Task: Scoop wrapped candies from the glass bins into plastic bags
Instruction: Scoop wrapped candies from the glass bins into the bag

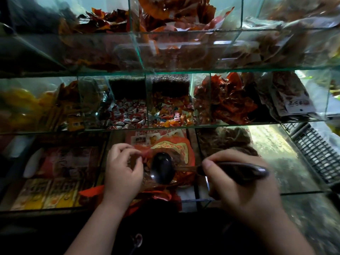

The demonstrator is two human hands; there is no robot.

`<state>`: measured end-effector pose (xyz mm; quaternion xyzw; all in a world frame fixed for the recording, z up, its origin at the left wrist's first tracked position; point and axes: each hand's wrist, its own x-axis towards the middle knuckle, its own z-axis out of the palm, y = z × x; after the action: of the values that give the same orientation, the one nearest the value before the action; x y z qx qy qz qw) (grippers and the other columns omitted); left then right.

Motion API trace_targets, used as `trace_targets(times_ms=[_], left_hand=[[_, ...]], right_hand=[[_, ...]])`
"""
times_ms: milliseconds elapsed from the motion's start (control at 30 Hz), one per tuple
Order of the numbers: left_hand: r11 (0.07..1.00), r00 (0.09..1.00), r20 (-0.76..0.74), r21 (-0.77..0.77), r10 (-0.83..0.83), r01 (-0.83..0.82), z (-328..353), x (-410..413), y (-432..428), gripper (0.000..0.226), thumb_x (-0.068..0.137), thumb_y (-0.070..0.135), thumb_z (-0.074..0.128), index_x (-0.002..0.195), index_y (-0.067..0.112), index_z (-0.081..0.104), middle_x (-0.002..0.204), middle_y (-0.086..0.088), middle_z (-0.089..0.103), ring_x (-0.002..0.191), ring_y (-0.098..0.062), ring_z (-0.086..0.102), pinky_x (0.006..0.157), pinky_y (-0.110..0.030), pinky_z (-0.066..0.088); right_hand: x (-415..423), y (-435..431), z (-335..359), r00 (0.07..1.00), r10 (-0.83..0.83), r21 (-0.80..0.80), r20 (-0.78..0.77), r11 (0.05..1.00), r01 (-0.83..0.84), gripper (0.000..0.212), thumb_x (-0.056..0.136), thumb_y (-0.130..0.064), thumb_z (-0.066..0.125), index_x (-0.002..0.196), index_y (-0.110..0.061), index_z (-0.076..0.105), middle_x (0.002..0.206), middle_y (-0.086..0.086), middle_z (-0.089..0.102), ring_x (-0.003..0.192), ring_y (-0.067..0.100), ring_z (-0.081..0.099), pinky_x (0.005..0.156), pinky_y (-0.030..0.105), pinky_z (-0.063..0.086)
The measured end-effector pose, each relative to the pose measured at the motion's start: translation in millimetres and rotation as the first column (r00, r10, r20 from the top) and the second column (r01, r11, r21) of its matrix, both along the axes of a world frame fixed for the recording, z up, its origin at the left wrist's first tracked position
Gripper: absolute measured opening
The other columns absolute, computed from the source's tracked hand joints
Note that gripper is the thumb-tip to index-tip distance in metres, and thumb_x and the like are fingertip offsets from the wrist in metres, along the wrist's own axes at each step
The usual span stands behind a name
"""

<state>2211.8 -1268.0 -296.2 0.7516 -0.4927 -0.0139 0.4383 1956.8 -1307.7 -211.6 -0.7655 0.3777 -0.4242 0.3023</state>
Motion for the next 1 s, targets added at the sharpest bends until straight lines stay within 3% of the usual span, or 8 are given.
trace_targets(times_ms=[167, 300, 433, 533, 700, 800, 900, 1000], left_hand=[[0.937, 0.999, -0.032, 0.348, 0.019, -0.007, -21, -1, -5, 0.038, 0.088, 0.015, 0.071, 0.125, 0.022, 0.07, 0.147, -0.002, 0.044, 0.141, -0.02, 0.027, 0.118, -0.04, 0.029], [0.905, 0.996, -0.084, 0.421, -0.025, 0.058, -30, -3, -10, 0.063, 0.096, 0.017, 0.061, 0.154, 0.018, 0.038, 0.161, 0.006, 0.029, 0.15, -0.015, 0.02, 0.123, -0.034, 0.019], [0.896, 0.989, -0.134, 0.43, -0.054, 0.108, -38, -13, -10, 0.073, 0.096, 0.016, 0.059, 0.159, 0.021, 0.023, 0.165, 0.009, 0.019, 0.151, -0.011, 0.016, 0.116, -0.023, 0.012], [0.897, 0.975, -0.222, 0.426, -0.027, 0.122, -41, -18, -8, 0.078, 0.097, 0.018, 0.061, 0.161, 0.026, 0.016, 0.166, 0.016, 0.01, 0.151, -0.01, 0.015, 0.11, -0.02, 0.011], [0.909, 0.959, -0.282, 0.404, 0.013, 0.107, -40, -18, -3, 0.08, 0.097, 0.016, 0.061, 0.161, 0.028, 0.013, 0.165, 0.018, 0.008, 0.15, -0.017, 0.023, 0.115, -0.025, 0.015], [0.904, 0.948, -0.317, 0.405, -0.002, 0.137, -36, -18, -1, 0.081, 0.097, 0.017, 0.061, 0.161, 0.03, 0.012, 0.165, 0.021, 0.006, 0.137, -0.032, 0.046, 0.117, -0.044, 0.036], [0.902, 0.947, -0.323, 0.408, -0.001, 0.14, -35, -17, -2, 0.083, 0.097, 0.019, 0.062, 0.161, 0.032, 0.011, 0.165, 0.021, 0.006, 0.14, -0.031, 0.043, 0.118, -0.042, 0.035], [0.908, 0.949, -0.316, 0.4, 0.008, 0.125, -34, -15, -2, 0.085, 0.096, 0.022, 0.065, 0.161, 0.032, 0.011, 0.166, 0.017, 0.009, 0.15, -0.018, 0.025, 0.114, -0.028, 0.022]], right_hand=[[50, -29, -59, 0.903, 0.018, 0.083, -0.43, 0.996, 0.02, 0.021, 0.092, -0.043, 0.064, 0.1, -0.026, 0.075, 0.093, -0.005, 0.075, 0.088, 0.015, 0.07, 0.08, 0.036, 0.058], [79, -49, -98, 0.875, 0.021, 0.16, -0.484, 0.985, 0.065, 0.022, 0.095, -0.041, 0.063, 0.104, -0.025, 0.074, 0.095, 0.0, 0.073, 0.089, 0.021, 0.068, 0.079, 0.035, 0.058], [92, -59, -110, 0.95, -0.084, 0.257, -0.302, 0.952, 0.165, 0.02, 0.092, -0.038, 0.065, 0.074, -0.03, 0.07, 0.064, -0.017, 0.063, 0.065, 0.001, 0.063, 0.056, 0.013, 0.043], [93, -52, -112, 0.98, -0.082, 0.344, -0.181, 0.928, 0.142, 0.021, 0.089, -0.036, 0.064, 0.069, -0.032, 0.069, 0.062, -0.019, 0.065, 0.069, -0.004, 0.065, 0.055, 0.005, 0.041], [73, -45, -111, 0.962, -0.258, 0.636, 0.086, 0.758, 0.147, 0.019, 0.09, -0.024, 0.072, 0.074, -0.031, 0.08, 0.073, 0.0, 0.077, 0.063, 0.003, 0.068, 0.056, 0.015, 0.05], [57, -47, -106, 0.918, -0.359, 0.754, 0.167, 0.647, 0.116, 0.016, 0.091, -0.022, 0.072, 0.078, -0.018, 0.08, 0.064, 0.013, 0.074, 0.052, 0.018, 0.069, 0.047, 0.027, 0.053], [50, -48, -106, 0.857, -0.458, 0.816, 0.237, 0.573, 0.081, 0.02, 0.095, -0.016, 0.068, 0.082, -0.003, 0.075, 0.061, 0.023, 0.07, 0.043, 0.022, 0.063, 0.04, 0.026, 0.049], [42, -46, -107, 0.793, -0.539, 0.833, 0.284, 0.549, 0.075, 0.02, 0.096, -0.014, 0.067, 0.083, 0.001, 0.072, 0.057, 0.021, 0.066, 0.04, 0.021, 0.06, 0.038, 0.025, 0.046]])
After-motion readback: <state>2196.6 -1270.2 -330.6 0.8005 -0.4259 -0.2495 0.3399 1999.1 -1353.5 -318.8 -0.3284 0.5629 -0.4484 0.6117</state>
